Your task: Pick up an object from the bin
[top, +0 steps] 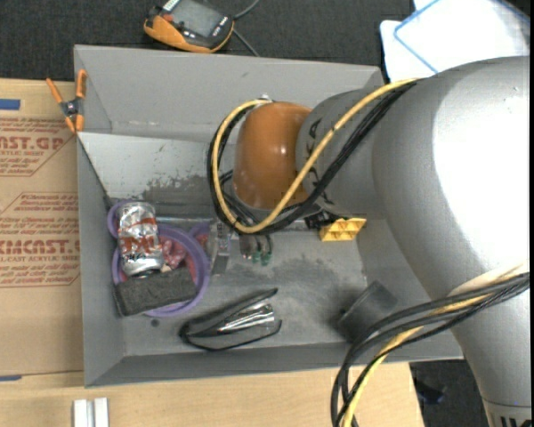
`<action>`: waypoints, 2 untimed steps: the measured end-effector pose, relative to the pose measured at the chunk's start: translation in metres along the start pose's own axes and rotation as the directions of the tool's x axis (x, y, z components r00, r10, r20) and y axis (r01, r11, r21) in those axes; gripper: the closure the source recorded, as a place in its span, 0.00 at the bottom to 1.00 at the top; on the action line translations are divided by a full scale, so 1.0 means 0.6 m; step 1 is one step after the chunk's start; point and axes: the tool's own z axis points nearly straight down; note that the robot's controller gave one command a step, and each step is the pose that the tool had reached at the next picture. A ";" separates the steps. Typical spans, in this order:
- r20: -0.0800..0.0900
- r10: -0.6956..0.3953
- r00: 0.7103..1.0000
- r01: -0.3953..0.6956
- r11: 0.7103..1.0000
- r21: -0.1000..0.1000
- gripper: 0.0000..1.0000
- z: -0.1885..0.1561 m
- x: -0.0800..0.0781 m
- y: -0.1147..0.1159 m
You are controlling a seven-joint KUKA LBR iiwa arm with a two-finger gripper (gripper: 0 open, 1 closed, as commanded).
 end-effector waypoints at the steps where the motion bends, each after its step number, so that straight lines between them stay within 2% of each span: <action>1: 0.000 0.000 1.000 0.000 1.000 0.000 1.00 0.000 0.000 0.000; 2: 0.000 0.000 1.000 0.000 1.000 0.000 1.00 0.000 0.000 0.000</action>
Offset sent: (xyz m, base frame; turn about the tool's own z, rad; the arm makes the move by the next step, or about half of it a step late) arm 0.0000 0.0000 0.0000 0.0000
